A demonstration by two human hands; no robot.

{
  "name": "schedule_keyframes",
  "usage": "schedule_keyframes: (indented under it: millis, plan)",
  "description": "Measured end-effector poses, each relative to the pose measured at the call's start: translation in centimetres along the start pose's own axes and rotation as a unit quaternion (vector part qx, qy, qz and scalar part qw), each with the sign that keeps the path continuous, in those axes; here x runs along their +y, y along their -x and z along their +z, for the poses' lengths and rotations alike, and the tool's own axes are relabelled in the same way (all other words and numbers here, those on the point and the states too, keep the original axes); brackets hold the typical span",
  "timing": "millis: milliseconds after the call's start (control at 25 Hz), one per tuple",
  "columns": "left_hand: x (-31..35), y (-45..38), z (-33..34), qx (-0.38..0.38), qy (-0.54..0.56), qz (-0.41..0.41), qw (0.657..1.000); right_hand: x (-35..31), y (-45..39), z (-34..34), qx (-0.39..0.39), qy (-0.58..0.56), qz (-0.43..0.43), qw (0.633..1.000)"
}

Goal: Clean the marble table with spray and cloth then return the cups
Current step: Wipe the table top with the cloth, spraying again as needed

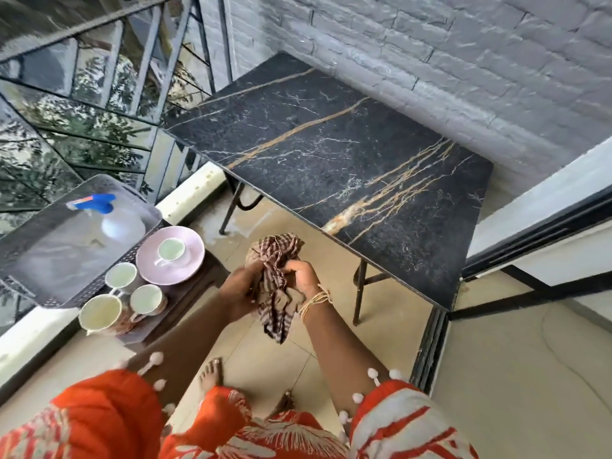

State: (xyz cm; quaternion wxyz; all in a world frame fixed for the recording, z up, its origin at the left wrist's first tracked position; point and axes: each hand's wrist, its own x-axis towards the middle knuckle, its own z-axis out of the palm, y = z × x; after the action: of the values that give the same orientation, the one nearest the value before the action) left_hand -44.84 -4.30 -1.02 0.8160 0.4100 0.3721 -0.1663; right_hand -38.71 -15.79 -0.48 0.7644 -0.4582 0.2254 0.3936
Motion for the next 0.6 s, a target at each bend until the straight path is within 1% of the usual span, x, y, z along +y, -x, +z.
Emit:
schedule_keyframes:
  millis: [40,160,200,280,360,400,480,600]
  plan:
    - [0.4,0.0,-0.6,0.02,0.021,0.027,0.999,0.5,-0.8,0.7,0.016,-0.002,-0.008,1.0]
    - [2.2,1.0,-3.0,0.102,0.012,0.086,0.991,1.8,-2.7,4.7,0.0,0.007,0.003,1.0]
    - [2.9,1.2,-4.4,0.135,0.0,0.095,0.986,2.7,-3.8,6.5,-0.001,0.032,0.003,0.999]
    - [4.5,1.2,-8.4,0.187,-0.012,0.102,0.977,4.7,-5.5,10.2,0.011,0.118,-0.008,0.993]
    - [6.3,1.7,-12.9,0.213,-0.026,0.105,0.971,6.2,-6.2,14.4,0.017,0.197,-0.021,0.98]
    - [7.0,1.8,-15.6,0.229,-0.039,0.107,0.967,7.2,-6.9,16.3,0.003,0.231,-0.018,0.973]
    - [8.3,2.6,-19.3,0.261,-0.054,0.127,0.956,9.2,-7.5,19.9,-0.034,0.319,0.012,0.947]
    - [10.5,3.5,-24.4,0.329,-0.001,0.142,0.933,12.1,-8.9,25.8,-0.069,0.428,0.055,0.9]
